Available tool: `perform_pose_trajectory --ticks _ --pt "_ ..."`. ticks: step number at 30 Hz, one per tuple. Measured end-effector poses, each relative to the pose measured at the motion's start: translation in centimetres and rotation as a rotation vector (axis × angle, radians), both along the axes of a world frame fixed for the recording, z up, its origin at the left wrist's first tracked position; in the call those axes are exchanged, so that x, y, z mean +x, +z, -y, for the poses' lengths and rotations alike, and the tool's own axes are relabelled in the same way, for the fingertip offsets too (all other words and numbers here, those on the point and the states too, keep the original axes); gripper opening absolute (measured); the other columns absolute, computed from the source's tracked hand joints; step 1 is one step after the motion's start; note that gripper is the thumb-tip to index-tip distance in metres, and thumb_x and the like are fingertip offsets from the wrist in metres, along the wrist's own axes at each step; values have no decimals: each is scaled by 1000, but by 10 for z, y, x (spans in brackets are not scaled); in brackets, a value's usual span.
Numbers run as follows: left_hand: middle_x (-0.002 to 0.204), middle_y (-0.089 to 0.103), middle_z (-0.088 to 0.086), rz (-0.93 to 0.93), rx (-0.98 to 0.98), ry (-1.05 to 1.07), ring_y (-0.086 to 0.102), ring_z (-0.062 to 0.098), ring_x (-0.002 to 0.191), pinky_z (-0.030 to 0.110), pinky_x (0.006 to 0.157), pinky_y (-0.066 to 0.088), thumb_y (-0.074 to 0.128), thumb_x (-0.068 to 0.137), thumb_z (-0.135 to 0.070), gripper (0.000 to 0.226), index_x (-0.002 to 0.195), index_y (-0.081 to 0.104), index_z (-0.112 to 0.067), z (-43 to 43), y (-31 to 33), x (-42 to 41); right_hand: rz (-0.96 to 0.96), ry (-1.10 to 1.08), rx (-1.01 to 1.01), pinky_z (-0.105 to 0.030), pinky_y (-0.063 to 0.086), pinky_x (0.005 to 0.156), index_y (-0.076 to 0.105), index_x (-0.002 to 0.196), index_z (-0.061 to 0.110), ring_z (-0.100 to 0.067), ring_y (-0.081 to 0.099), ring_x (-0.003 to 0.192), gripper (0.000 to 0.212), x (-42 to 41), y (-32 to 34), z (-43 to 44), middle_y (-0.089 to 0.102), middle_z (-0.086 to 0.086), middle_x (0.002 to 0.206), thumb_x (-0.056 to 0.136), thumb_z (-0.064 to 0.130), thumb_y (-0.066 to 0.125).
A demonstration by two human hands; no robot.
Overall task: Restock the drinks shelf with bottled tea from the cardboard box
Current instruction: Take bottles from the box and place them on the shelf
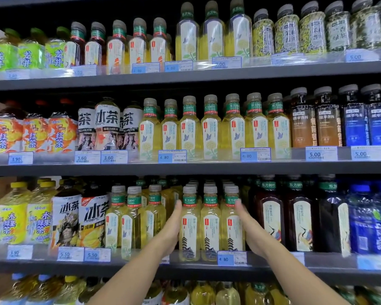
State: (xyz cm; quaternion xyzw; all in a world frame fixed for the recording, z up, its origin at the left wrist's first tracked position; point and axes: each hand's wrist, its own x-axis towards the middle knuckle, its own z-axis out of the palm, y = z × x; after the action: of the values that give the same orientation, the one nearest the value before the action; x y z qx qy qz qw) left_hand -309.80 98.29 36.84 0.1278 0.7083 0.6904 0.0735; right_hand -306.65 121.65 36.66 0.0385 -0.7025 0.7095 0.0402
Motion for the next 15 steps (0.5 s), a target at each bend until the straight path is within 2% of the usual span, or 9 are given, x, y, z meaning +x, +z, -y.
perform_pose_trajectory --ticks 2,3,4,6,9,12,15 --pt "106 78 9 79 140 87 72 26 102 46 96 50 18 100 -68 74 116 70 -18 -9 4 0 83 7 -187 -46 52 89 58 134 21 -26 67 112 81 -1 3 2 71 -9 121 86 79 30" --pt "101 78 13 102 167 108 75 29 94 43 87 54 20 103 -62 72 113 71 -13 -12 5 -1 109 -10 -223 -44 54 80 65 124 20 -27 71 102 80 -4 4 2 75 -10 110 87 79 26" --pt "101 78 16 107 167 101 76 32 93 43 85 55 22 104 -60 71 114 71 -9 -14 5 -3 127 -25 -238 -43 55 78 68 120 19 -28 72 98 81 -5 5 3 76 -12 106 87 79 24" --pt "102 77 19 114 166 115 75 35 95 44 88 57 27 105 -57 67 110 71 -6 -14 4 -11 141 -42 -249 -47 55 83 69 118 17 -33 72 99 82 -12 3 3 75 -16 106 87 80 26" --pt "92 78 18 104 145 124 75 34 86 40 79 57 32 106 -50 57 94 70 -10 -15 2 -18 123 -81 -258 -48 55 86 70 116 15 -35 73 98 78 -19 2 4 75 -17 105 90 76 29" --pt "80 77 14 103 141 126 74 30 77 38 76 55 34 107 -45 49 91 66 -11 -15 2 -19 113 -89 -263 -51 53 94 70 117 14 -35 72 98 76 -22 0 5 75 -17 105 91 75 31" --pt "83 77 14 109 151 114 74 31 79 40 79 56 35 106 -45 48 92 65 -11 -14 1 -24 106 -104 -275 -55 49 99 69 117 14 -35 73 97 75 -25 -2 4 75 -17 106 91 75 34"
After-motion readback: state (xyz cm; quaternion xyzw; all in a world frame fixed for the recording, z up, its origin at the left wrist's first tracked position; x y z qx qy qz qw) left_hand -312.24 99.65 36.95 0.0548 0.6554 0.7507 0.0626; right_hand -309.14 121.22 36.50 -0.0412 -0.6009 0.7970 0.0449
